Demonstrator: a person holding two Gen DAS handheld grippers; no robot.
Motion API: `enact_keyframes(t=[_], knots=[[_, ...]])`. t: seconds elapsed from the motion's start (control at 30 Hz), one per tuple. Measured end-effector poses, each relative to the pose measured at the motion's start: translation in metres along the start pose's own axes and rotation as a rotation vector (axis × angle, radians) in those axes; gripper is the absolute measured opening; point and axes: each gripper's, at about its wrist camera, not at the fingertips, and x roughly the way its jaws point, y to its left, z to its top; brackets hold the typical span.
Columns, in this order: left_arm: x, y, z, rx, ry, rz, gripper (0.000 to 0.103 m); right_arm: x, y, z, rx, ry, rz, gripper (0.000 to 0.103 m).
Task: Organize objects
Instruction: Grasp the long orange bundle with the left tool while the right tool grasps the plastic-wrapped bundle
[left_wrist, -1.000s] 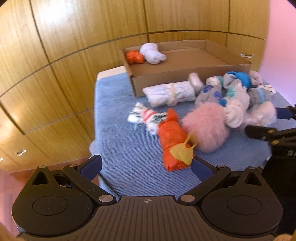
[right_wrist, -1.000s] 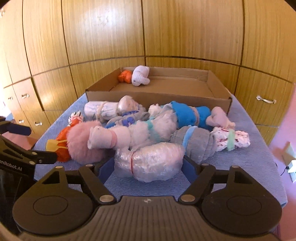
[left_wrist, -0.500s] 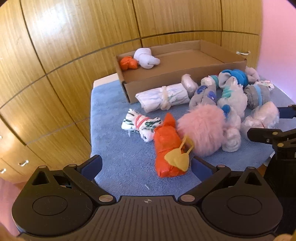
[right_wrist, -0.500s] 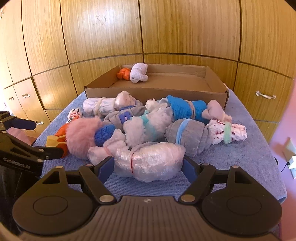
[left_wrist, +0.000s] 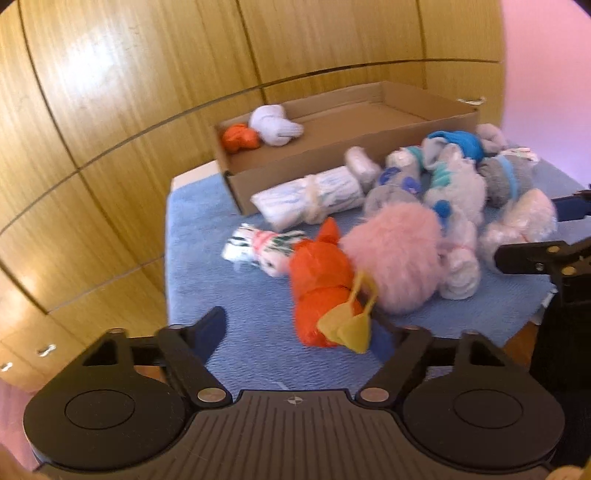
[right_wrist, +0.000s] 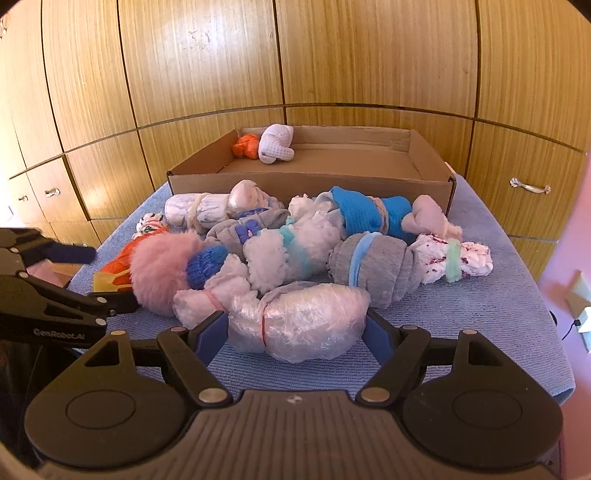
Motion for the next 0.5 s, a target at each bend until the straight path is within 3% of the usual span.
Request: enact_keyframes(t=[0.17,0.5], knots=[[0.001,-0.001,-0.001,0.011,-0.034,-0.055,0.054,-0.002,0.001,0.0,0.005,-0.001,-0.002,0.075],[-0.006,0.005,-0.011,0.086,-0.05,-0.036,0.043,-0.004,0.002,0.001,0.0,-0.006,-0.003,0.075]])
